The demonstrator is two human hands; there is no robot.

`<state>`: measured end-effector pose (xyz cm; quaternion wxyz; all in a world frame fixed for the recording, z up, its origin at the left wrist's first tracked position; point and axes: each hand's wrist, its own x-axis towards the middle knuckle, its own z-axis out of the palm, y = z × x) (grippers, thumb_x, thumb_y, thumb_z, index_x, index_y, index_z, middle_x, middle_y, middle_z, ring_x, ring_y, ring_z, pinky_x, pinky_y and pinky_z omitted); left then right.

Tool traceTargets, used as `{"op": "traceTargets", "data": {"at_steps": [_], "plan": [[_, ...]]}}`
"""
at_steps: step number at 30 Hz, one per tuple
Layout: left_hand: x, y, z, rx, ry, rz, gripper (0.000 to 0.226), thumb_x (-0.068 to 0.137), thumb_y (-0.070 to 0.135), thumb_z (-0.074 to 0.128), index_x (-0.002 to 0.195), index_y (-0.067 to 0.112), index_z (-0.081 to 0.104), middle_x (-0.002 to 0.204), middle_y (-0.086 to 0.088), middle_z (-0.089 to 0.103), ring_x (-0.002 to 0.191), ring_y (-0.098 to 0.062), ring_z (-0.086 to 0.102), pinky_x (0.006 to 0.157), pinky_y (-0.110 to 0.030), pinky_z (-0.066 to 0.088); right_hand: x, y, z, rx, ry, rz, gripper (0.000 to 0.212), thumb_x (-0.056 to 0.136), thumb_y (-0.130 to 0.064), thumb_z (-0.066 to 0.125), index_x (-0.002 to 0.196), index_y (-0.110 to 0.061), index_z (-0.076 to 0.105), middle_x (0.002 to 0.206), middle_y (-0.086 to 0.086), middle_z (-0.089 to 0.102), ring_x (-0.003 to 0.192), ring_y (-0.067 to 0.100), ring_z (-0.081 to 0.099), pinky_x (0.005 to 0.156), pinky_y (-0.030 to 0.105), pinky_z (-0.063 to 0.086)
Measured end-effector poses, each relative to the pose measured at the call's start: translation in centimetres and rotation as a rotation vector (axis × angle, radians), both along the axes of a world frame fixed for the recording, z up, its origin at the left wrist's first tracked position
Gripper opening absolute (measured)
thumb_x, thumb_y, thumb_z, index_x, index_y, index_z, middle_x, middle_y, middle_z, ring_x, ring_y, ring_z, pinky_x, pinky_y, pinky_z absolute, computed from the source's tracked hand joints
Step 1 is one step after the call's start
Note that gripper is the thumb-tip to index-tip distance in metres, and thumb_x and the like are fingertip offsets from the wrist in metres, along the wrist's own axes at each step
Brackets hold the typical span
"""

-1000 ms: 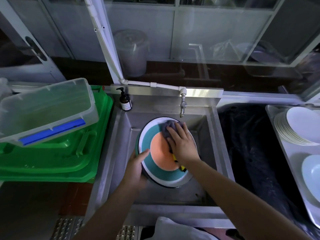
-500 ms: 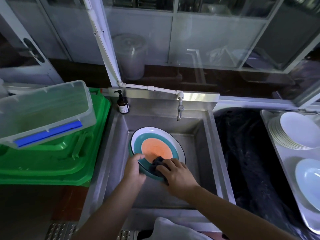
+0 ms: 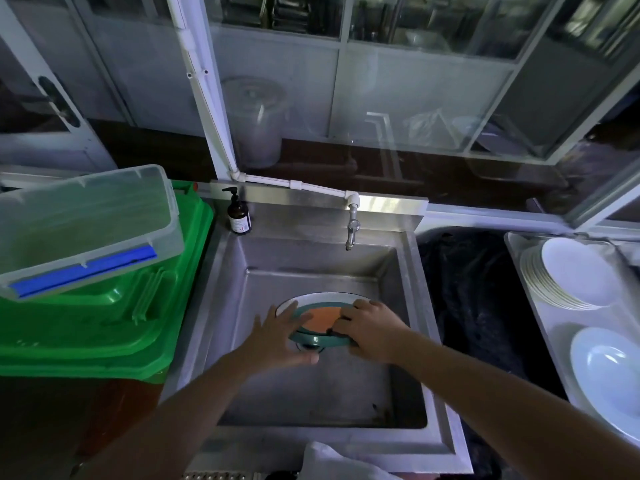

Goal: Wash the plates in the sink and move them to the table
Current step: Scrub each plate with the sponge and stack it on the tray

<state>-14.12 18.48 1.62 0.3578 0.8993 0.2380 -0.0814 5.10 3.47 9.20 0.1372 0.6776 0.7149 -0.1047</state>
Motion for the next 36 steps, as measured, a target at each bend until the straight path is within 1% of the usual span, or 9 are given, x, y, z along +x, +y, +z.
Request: {"op": "traceTargets", "data": {"at_steps": [3, 7, 9, 11, 15, 18, 24, 31, 36], "plan": [[0.7, 0.1, 1.9, 0.288, 0.141, -0.322, 0.107, 0.069, 0.09, 0.054, 0.159, 0.049, 0.014, 0.171, 0.012, 0.0, 0.157, -0.024, -0.012, 0.124, -0.062, -0.002, 1.2, 0.5, 2.4, -0.06, 0.029, 0.113, 0.038, 0.093, -0.032, 0.06, 0.131, -0.036, 0.056, 0.12, -0.002, 0.061, 0.109, 0.027, 0.056, 0.093, 0.046, 0.05], [2.6, -2.4, 4.4, 0.006, 0.042, -0.332, 0.073, 0.092, 0.033, 0.066, 0.152, 0.048, 0.027, 0.15, 0.011, 0.045, 0.134, -0.007, 0.046, 0.099, -0.03, 0.045, 1.9, 0.9, 3.9, -0.052, 0.021, 0.209, 0.034, 0.091, -0.031, 0.064, 0.124, -0.035, 0.059, 0.112, -0.006, 0.061, 0.101, 0.021, 0.055, 0.089, 0.045, 0.052], [2.6, -3.4, 4.6, -0.114, 0.045, -0.2, 0.055, 0.096, 0.022, 0.058, 0.139, 0.051, 0.04, 0.115, 0.006, 0.064, 0.092, -0.008, 0.065, 0.073, -0.021, 0.047, 2.6, 1.1, 4.3, -0.024, 0.06, 0.189, 0.033, 0.091, -0.033, 0.065, 0.123, -0.034, 0.06, 0.113, -0.006, 0.06, 0.102, 0.021, 0.055, 0.091, 0.045, 0.051], [2.9, -3.3, 4.8, -0.2, 0.076, -0.089, 0.043, 0.092, 0.023, 0.061, 0.129, 0.043, 0.053, 0.104, 0.003, 0.067, 0.08, -0.014, 0.065, 0.066, -0.022, 0.046, 3.7, 1.3, 4.6, 0.048, 0.079, 0.117, 0.041, 0.089, -0.037, 0.069, 0.129, -0.034, 0.057, 0.122, -0.006, 0.058, 0.111, 0.021, 0.054, 0.098, 0.044, 0.05], [3.4, -2.8, 4.4, -0.747, -0.041, 0.174, 0.059, 0.075, 0.018, 0.073, 0.132, 0.026, 0.06, 0.125, -0.003, 0.071, 0.114, -0.024, 0.067, 0.102, -0.042, 0.054, 5.5, 2.0, 4.9, 0.175, 0.423, -0.366, 0.056, 0.086, -0.029, 0.077, 0.137, -0.031, 0.055, 0.134, -0.002, 0.052, 0.12, 0.022, 0.053, 0.104, 0.035, 0.043], [2.9, -3.4, 4.1, -1.225, -0.199, 0.326, 0.063, 0.08, 0.008, 0.073, 0.14, 0.011, 0.057, 0.134, -0.02, 0.065, 0.125, -0.041, 0.061, 0.109, -0.052, 0.048, 5.1, 1.7, 3.2, 0.38, 0.68, -0.733, 0.053, 0.086, -0.032, 0.076, 0.136, -0.031, 0.058, 0.128, -0.004, 0.06, 0.117, 0.019, 0.058, 0.095, 0.024, 0.041], [3.9, -5.8, 4.6, -1.469, -0.342, 0.704, 0.053, 0.099, 0.044, 0.058, 0.142, 0.012, 0.056, 0.137, -0.021, 0.064, 0.127, -0.036, 0.061, 0.109, -0.049, 0.047, -2.2, 2.4, -1.7, 0.528, 0.786, -0.746, 0.04, 0.099, -0.041, 0.059, 0.135, -0.024, 0.064, 0.143, 0.0, 0.054, 0.127, 0.021, 0.053, 0.105, 0.025, 0.04], [3.2, -4.8, 4.3, -1.722, -0.576, 0.903, 0.097, 0.083, 0.079, 0.058, 0.154, 0.014, 0.044, 0.156, -0.017, 0.045, 0.145, -0.032, 0.044, 0.125, -0.05, 0.026, -5.9, 1.7, -2.0, 0.736, 0.73, -0.457, 0.025, 0.101, -0.03, 0.055, 0.118, -0.026, 0.072, 0.131, -0.005, 0.061, 0.116, 0.014, 0.057, 0.09, 0.02, 0.046], [2.3, -4.0, 5.4, -1.854, -0.613, 0.904, 0.108, 0.073, 0.081, 0.062, 0.142, -0.002, 0.051, 0.12, -0.023, 0.068, 0.107, -0.033, 0.071, 0.094, -0.046, 0.059, -5.5, -0.2, -2.5, 0.731, 0.701, -0.25, 0.024, 0.104, -0.031, 0.055, 0.122, -0.024, 0.07, 0.133, -0.003, 0.06, 0.121, 0.02, 0.058, 0.095, 0.028, 0.049]]}}
